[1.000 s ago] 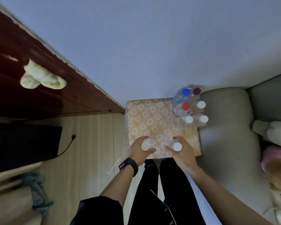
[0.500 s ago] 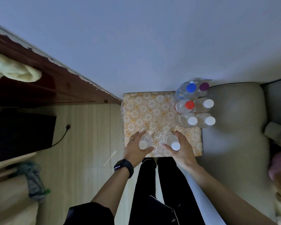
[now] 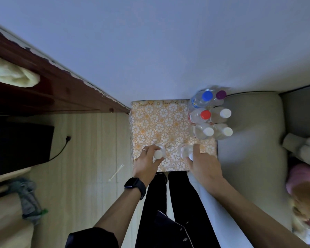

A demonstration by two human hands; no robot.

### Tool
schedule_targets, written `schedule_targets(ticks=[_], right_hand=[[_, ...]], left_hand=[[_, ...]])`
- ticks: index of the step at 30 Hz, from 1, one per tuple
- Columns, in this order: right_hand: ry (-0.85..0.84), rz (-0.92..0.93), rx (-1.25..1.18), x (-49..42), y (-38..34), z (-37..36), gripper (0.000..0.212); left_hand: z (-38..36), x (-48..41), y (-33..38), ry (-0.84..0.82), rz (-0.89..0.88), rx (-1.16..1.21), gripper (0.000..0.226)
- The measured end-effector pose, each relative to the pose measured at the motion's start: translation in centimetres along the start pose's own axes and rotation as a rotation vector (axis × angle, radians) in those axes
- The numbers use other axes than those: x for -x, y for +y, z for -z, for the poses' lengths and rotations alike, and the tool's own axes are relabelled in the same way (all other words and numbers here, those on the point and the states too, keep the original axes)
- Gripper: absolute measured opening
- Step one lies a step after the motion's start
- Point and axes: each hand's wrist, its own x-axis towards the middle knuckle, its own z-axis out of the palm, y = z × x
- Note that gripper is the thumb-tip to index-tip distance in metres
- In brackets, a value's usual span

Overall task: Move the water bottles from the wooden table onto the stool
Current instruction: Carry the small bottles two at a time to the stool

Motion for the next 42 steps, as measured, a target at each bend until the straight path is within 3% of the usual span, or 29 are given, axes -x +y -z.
schedule_targets(ticks=[5, 13, 19, 26, 33, 36, 42], right_hand=[[-0.007, 0.052, -0.036, -1.2, 0.0, 2.0, 0.049], [0.136, 0.039, -0.084, -6.8, -1.2, 7.4, 0.049], [0.212, 0.01, 0.069, -13.2, -1.0, 9.7, 0.05], [0.215, 0.074, 0.074, -16.9, -0.9, 10.5, 0.066], [0.189, 0.075, 0.044, -16.7, -0.6, 10.5, 0.066], [0.171, 0.083, 0.091, -16.5, -0.9, 10.6, 0.063], [0.155, 0.04, 0.092, -16.3, -0.9, 10.4, 0.043]], left_hand=[[0.8, -2.5, 1.2, 0.018, -0.011, 0.041, 0.029], [2.4, -8.5, 5.7, 0.077, -0.063, 0.051, 0.032], [2.6, -13.7, 9.1, 0.146, -0.095, 0.005, 0.034], [3.2, -16.5, 10.2, 0.163, -0.185, -0.003, 0.029], [2.4, -16.0, 8.4, 0.122, -0.125, -0.006, 0.066], [1.9, -16.0, 7.9, 0.074, -0.103, 0.012, 0.055], [1.0, -16.6, 7.9, 0.166, -0.115, 0.067, 0.033]])
